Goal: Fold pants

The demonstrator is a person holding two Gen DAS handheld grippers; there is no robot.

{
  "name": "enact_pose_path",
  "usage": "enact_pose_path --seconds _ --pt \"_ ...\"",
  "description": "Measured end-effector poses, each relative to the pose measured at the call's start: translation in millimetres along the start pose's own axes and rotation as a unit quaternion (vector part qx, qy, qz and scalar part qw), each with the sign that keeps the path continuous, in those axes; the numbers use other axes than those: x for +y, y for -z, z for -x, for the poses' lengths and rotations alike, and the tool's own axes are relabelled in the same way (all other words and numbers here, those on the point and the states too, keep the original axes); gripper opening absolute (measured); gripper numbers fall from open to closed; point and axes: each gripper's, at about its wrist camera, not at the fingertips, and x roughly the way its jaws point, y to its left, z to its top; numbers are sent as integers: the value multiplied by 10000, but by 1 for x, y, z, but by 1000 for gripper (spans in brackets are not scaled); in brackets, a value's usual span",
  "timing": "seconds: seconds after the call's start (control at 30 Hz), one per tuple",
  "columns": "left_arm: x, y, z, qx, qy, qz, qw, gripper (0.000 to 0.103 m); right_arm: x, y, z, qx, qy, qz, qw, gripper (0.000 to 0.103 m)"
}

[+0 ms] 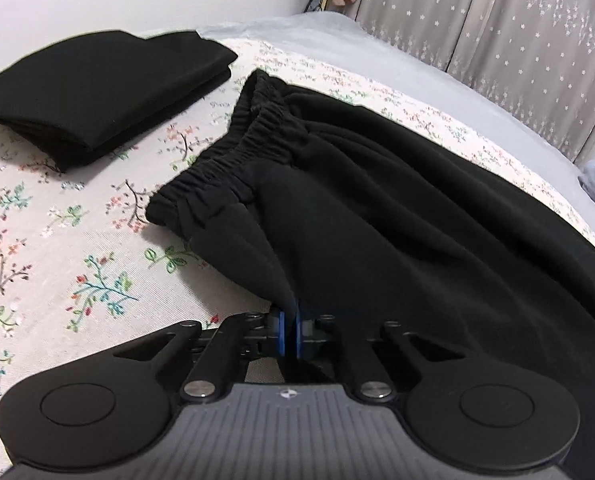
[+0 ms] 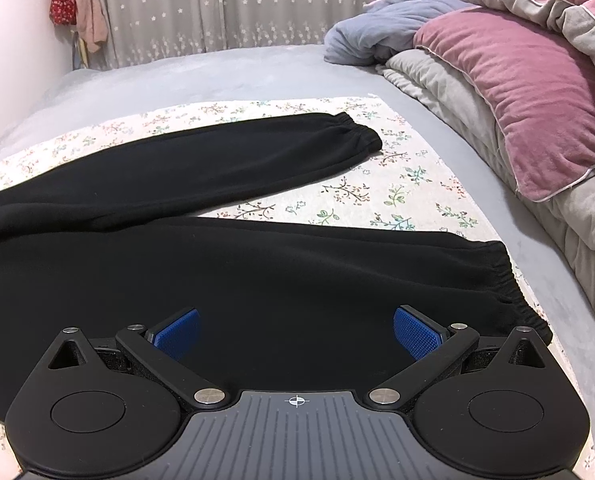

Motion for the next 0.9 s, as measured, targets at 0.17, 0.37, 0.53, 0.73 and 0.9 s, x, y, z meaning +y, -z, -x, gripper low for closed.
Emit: enact_pose_path --seconds 0.17,0.37,0.53,0.73,0.9 --pt "1 0 21 -198 -167 -196 9995 5 -3 0 -1 22 30 -76 10000 103" --pt "4 -2 40 -203 -293 -153 9992 5 -5 0 -1 23 31 -94 9999 103" --pt "7 -10 45 -292 -512 -70 9982 5 -9 -1 0 5 34 -158 9999 103" --pt "22 -21 42 -295 -568 -38 9979 5 -14 -1 0 39 113 -238 9996 103" --pt "21 -7 20 123 -674 -164 9975 5 -16 -2 -2 100 128 -278 9995 103"
